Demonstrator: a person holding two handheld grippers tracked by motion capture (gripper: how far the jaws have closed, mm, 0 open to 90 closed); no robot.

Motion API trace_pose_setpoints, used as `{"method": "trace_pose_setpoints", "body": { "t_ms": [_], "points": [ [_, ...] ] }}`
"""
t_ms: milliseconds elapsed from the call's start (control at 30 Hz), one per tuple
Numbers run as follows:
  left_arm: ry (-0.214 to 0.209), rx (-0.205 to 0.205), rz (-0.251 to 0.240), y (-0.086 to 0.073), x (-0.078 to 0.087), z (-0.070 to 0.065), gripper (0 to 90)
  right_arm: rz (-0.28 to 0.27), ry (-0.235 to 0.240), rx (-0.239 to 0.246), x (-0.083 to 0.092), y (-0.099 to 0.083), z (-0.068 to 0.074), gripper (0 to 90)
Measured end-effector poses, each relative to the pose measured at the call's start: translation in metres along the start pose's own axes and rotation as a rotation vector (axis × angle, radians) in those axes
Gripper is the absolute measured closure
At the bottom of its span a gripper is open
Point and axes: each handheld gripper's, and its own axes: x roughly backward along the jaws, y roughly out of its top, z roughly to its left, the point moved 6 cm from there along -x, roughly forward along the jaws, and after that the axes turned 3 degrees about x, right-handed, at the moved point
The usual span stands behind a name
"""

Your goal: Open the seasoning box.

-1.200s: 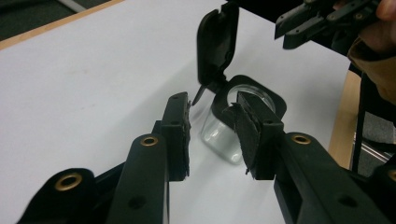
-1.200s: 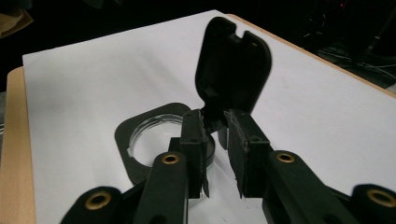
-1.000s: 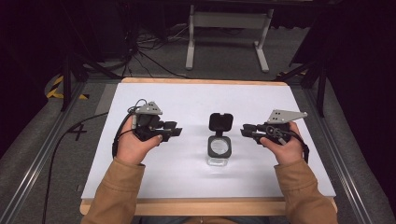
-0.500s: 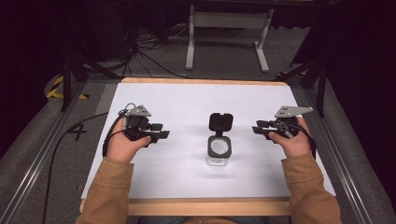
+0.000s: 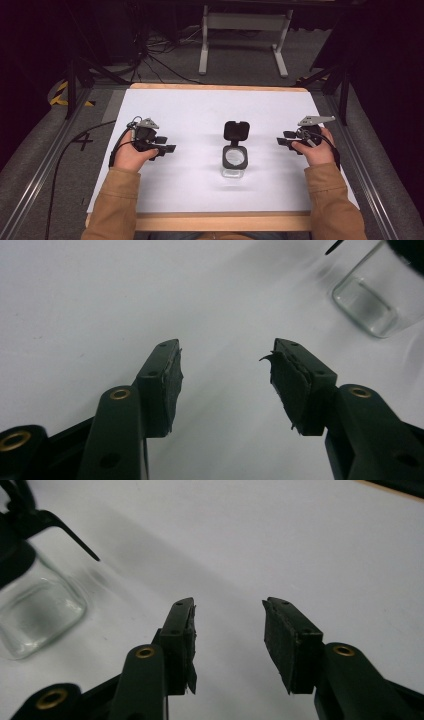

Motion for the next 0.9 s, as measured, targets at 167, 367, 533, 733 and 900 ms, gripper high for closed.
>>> {"method": "trace_pose_setpoints", "body": {
  "t_ms": [167, 367, 533, 733, 900],
  "points": [
    [0.014, 0.000, 0.042, -0.010, -0.010, 0.010, 42.3, 0.024, -0.011, -0.020, -0.006, -0.008, -0.007, 54.8],
    [-0.004, -0.012, 0.074, -0.017, -0.020, 0.012, 40.6, 0.064, -0.018, -0.017, -0.019, -0.021, -0.013, 54.4],
    [0.001, -0.039, 0.123, -0.022, -0.024, 0.013, 38.8, 0.076, -0.025, -0.011, -0.023, -0.026, -0.015, 52.3],
    [-0.023, -0.065, 0.168, -0.024, -0.029, 0.005, 37.0, 0.104, -0.042, 0.012, -0.025, -0.032, -0.017, 51.7],
    [-0.023, -0.074, 0.141, -0.018, -0.026, 0.001, 36.8, 0.088, -0.032, 0.002, -0.023, -0.030, -0.016, 51.4]
  ]
}}
